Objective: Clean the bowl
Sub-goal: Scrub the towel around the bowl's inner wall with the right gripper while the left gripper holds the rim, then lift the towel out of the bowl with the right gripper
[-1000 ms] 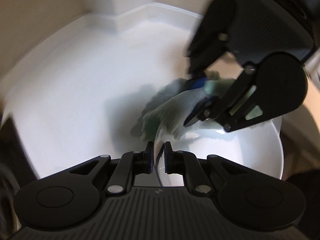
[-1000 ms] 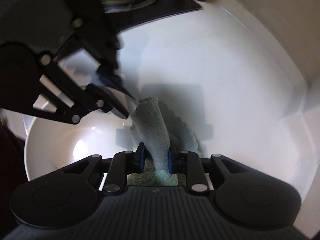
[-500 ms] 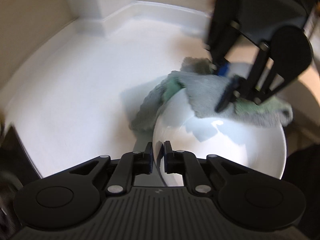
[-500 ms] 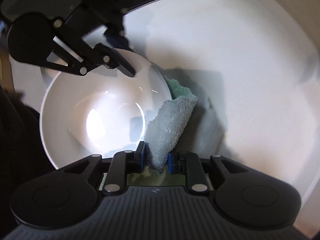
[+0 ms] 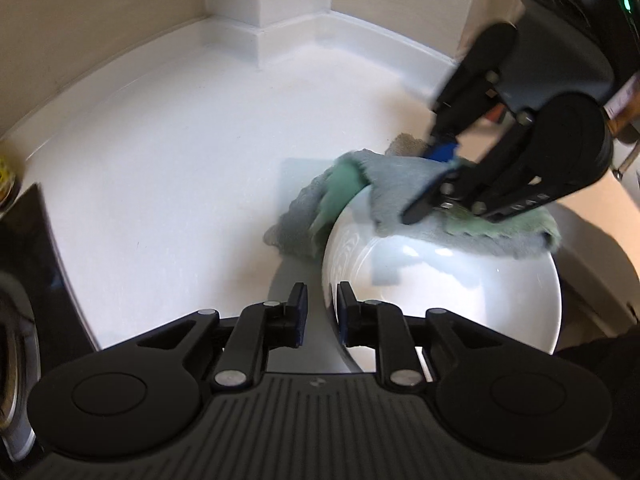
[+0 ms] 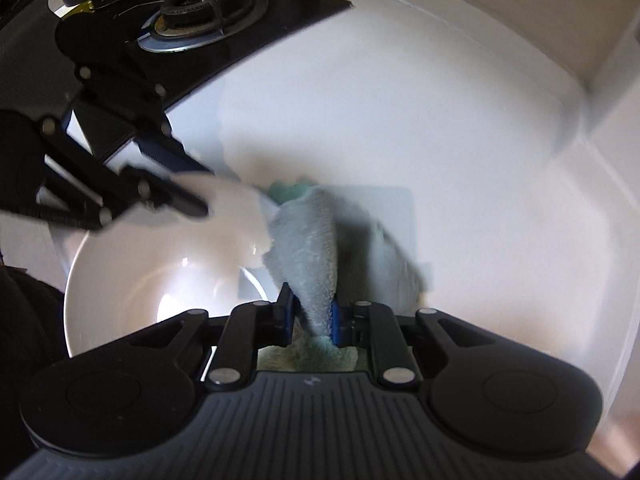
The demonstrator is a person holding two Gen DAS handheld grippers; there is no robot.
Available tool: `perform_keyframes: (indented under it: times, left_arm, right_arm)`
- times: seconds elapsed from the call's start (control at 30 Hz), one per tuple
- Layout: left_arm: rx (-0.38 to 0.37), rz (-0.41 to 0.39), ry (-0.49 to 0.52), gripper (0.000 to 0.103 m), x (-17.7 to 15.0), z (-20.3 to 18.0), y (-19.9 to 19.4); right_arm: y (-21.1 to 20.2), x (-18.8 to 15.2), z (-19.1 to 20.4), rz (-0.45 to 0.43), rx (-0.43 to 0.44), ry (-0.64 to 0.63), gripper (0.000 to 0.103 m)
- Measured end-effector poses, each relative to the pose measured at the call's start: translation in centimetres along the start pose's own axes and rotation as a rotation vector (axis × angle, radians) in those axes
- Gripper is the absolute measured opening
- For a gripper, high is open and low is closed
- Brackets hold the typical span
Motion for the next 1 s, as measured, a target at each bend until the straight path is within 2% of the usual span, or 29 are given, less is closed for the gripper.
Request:
perform_keyframes:
  times: [0.03, 0.1, 0.2, 0.3, 0.33, 0.4, 0.47, 0.57, 0.7, 0.8, 0.9, 1.0]
  left_arm:
    - [-0.006, 0.002, 0.005, 0.020, 0.0, -0.1, 0.1]
    - [-0.016, 0.021, 0.067, 0.007, 0.9, -0.1, 0.6]
    - [-0.024, 0.057, 0.183, 0.007, 2.3, 0.0, 1.7]
    - [-0.013, 0.085, 0.256, 0.008, 3.1, -0.6, 2.7]
    - [-0.016, 0.084, 0.258, 0.008, 3.2, -0.6, 2.8]
    - [-0.020, 0.083, 0.262, 0.009, 3.4, -0.6, 3.0]
    - [-0.023, 0.071, 0.234, 0.009, 3.8, -0.2, 3.3]
    - [-0.018, 0.058, 0.192, 0.009, 2.3, 0.8, 0.5]
    - [0.006, 0.055, 0.194, 0.009, 2.0, 0.8, 0.6]
    - [0.008, 0.044, 0.176, 0.009, 1.6, 1.0, 0.0]
    - [0.009, 0.028, 0.125, 0.008, 1.8, 1.4, 0.6]
    - [-0.016, -0.002, 0.067, 0.007, 1.4, 2.2, 0.7]
  right_arm:
    - [0.1, -0.3, 0.0, 0.014, 0.008, -0.009, 0.013]
    - [0.2, -0.6, 0.6, 0.051, 0.030, -0.033, 0.014]
    - [0.7, 0.1, 1.6, 0.102, 0.036, -0.091, 0.016]
    - [0.9, 1.3, 2.1, 0.069, -0.030, -0.147, 0.016]
    - [1.0, 2.0, 2.2, 0.042, -0.045, -0.149, 0.017]
    - [-0.5, 0.7, 1.9, 0.004, -0.055, -0.133, 0.019]
    - [-0.4, 0.8, 1.9, -0.022, -0.062, -0.105, 0.019]
    - [-0.9, -0.5, 1.2, -0.031, -0.085, 0.032, 0.016]
    - [-3.7, -3.5, 1.9, -0.075, -0.185, 0.196, 0.011]
    - [-6.3, -5.6, 2.8, -0.131, -0.215, 0.300, 0.007]
    - [-9.0, -6.7, 4.3, -0.178, -0.232, 0.334, 0.006]
    - [-12.6, -6.3, 5.3, -0.263, -0.202, 0.305, 0.006]
Point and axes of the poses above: each gripper's, at about its wrist camera, not at the fingertips, and y roughly the way its jaws point, z to its left, x to its top, the point moved 3 cm from there along y, roughly the way its jaws point, and after that the axes turned 7 degrees about -x, right-handed, at the moved point
